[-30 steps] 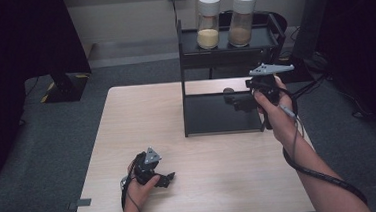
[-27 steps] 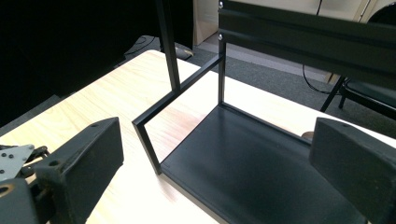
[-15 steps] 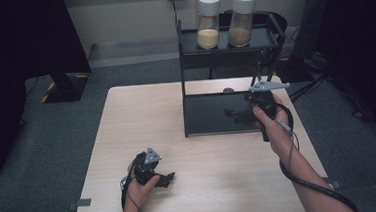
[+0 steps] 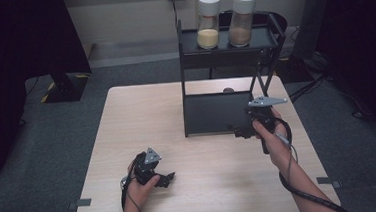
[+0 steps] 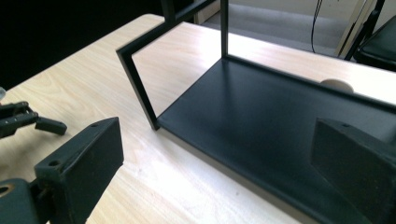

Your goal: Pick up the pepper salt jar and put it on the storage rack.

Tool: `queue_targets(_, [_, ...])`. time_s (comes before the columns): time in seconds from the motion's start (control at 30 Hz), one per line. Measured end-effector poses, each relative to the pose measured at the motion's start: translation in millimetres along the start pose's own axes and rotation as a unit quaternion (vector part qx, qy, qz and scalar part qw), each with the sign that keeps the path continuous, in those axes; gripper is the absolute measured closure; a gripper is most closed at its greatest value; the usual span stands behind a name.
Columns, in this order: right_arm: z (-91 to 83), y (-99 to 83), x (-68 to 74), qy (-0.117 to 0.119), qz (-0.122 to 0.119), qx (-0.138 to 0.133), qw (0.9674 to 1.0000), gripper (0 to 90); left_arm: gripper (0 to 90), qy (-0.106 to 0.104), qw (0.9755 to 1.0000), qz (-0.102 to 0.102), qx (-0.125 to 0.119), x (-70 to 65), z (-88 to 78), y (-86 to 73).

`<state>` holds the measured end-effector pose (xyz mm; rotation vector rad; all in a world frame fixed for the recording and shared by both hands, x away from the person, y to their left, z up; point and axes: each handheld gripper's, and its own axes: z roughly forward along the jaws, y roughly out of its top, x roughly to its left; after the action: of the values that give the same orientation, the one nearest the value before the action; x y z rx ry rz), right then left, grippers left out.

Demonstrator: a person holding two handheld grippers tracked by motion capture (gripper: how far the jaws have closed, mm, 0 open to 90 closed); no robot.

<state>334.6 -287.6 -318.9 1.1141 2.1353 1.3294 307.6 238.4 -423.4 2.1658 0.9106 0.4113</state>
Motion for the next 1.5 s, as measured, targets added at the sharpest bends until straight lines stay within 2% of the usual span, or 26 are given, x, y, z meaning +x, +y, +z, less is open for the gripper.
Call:
queue_targets(0.7, [3.7, -37.2, -1.2, 0.013, -0.009, 0.023, 0.9996, 2.1, 0.0, 0.0, 1.0, 0.0, 0.0, -0.1, 0.0, -0.1])
queue_targets(1.03, [2.6, -56.6, -3.2, 0.012, -0.008, 0.034, 0.9993, 2.1, 0.0, 0.0, 1.0, 0.0, 0.0, -0.1, 0.0, -0.1])
queue_targets(1.2, [0.2, -66.1, -3.4, 0.01, -0.019, 0.037, 0.9991, 2.1, 0.0, 0.0, 1.0, 0.0, 0.0, -0.1, 0.0, -0.1])
queue_targets(1.5, [-6.1, -82.7, -7.2, 0.009, -0.022, 0.044, 0.9988, 2.1, 0.0, 0.0, 1.0, 0.0, 0.0, -0.1, 0.0, 0.0])
